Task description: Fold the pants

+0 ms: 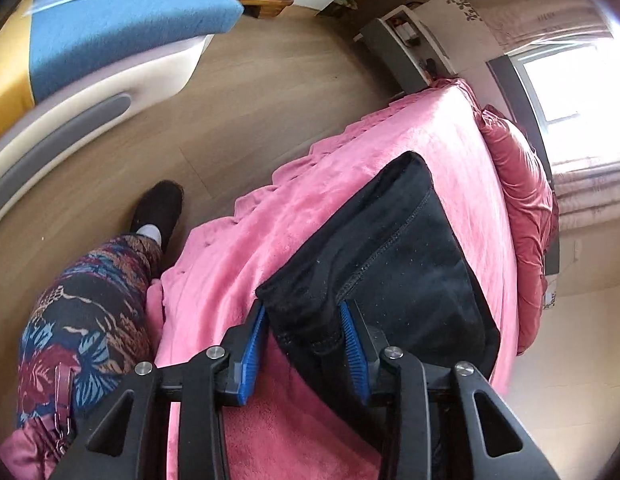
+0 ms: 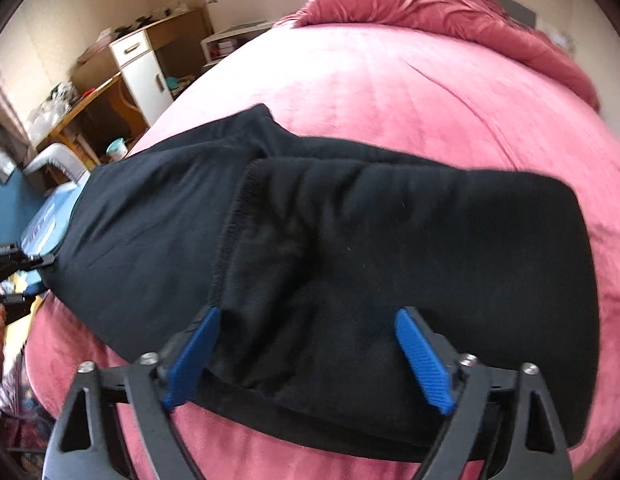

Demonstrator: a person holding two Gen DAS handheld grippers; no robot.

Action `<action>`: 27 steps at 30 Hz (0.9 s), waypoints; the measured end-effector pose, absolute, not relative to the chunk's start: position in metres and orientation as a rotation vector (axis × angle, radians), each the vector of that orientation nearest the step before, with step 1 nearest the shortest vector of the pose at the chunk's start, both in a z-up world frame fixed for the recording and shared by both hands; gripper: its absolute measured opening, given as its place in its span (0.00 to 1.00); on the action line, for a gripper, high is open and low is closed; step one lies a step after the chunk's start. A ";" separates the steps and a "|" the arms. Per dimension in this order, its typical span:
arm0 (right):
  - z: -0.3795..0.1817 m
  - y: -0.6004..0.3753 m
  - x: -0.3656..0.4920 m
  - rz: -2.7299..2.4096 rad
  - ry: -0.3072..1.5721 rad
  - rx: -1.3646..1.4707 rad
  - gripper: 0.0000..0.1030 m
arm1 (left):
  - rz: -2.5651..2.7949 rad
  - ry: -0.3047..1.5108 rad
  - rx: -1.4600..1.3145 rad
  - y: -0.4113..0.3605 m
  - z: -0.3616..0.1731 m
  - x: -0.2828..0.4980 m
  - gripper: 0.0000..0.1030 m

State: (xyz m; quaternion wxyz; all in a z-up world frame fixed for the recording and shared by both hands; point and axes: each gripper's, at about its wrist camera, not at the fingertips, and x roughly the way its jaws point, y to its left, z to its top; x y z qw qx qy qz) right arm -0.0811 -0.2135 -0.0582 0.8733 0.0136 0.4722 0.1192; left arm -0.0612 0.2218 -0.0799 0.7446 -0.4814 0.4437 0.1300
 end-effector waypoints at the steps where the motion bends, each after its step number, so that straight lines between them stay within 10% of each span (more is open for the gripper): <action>1: -0.061 -0.216 -0.081 0.245 0.996 0.051 0.96 | 0.284 0.968 -1.048 0.222 -0.080 -0.061 0.36; 21: -0.071 -0.220 -0.079 0.215 1.001 0.117 1.00 | 0.269 0.981 -1.071 0.227 -0.088 -0.058 0.38; 27: -0.072 -0.217 -0.076 0.215 0.992 0.096 1.00 | 0.280 0.959 -0.956 0.216 -0.070 -0.058 0.20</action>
